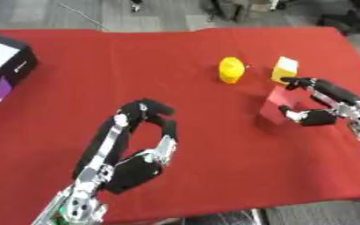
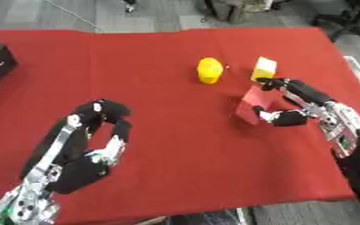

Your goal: Pick up the objects with one hand, pass them to the other hand, and then place them into the box on the other side of the table.

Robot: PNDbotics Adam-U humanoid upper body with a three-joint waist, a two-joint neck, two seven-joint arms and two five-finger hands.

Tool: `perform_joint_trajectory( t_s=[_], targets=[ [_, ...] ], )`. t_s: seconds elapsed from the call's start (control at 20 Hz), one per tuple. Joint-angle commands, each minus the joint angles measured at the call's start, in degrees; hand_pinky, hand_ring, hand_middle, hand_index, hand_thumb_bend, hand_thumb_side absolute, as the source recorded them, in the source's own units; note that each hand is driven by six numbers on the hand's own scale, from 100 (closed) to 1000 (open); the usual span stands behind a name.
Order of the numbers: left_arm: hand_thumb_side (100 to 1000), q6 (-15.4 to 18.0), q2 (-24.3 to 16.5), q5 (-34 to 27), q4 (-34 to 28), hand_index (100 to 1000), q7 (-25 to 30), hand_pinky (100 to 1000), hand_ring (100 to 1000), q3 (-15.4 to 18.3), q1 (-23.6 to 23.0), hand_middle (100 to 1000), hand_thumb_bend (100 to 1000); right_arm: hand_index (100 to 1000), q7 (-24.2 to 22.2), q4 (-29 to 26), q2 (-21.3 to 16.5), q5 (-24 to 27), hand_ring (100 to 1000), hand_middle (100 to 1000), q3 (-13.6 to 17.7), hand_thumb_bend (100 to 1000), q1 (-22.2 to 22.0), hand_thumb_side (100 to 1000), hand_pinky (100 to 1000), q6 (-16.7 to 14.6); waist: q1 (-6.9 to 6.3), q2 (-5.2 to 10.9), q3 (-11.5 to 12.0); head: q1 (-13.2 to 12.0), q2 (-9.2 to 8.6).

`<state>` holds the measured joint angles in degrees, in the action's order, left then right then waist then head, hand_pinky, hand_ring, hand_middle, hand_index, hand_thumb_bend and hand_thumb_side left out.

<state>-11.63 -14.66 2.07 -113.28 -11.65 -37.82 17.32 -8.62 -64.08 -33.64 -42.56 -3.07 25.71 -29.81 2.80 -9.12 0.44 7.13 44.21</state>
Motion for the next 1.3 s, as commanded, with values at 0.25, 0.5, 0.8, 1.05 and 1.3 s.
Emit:
perform_joint_trajectory(
  t_s=[0.25,0.5,0.8,1.05,1.3],
  targets=[
    [381,-0.06,-0.03,0.23,-1.31,693,-0.13,915,609,0.27,0.26,652,100,978,1.02,-0.82,-1.24,-2.48,816,748,-0.26,332,-0.09,661,884,-0.07,-0.15,0.4,-0.16,-0.02,-0.09],
    [382,-0.09,-0.02,0.22,-1.31,693,-0.16,915,608,0.26,0.25,652,100,976,1.42,-1.99,-1.45,-4.04,810,729,-0.43,327,-0.15,595,872,-0.52,-0.11,0.4,-0.17,0.04,-0.09],
    [385,-0.13,-0.03,0.15,-1.31,693,-0.27,915,607,0.28,0.2,651,100,922,5.61,-3.5,-1.48,-5.03,738,490,-0.03,221,-0.49,258,823,-0.06,-0.03,0.41,-0.16,-0.01,-0.09],
    [387,-0.2,-0.04,0.09,-1.31,694,-0.37,915,606,0.29,0.2,651,100,898,11.45,-6.22,-1.62,-4.67,688,380,-0.16,100,-1.05,100,797,1.05,0.03,0.4,-0.18,-0.07,-0.09],
    [387,-0.16,-0.09,0.05,-1.31,694,-0.42,915,606,0.36,0.26,651,100,872,14.08,-9.35,-1.44,-2.12,667,316,-0.64,100,-1.83,100,793,1.81,0.0,0.39,-0.12,-0.13,-0.09]
  ],
)
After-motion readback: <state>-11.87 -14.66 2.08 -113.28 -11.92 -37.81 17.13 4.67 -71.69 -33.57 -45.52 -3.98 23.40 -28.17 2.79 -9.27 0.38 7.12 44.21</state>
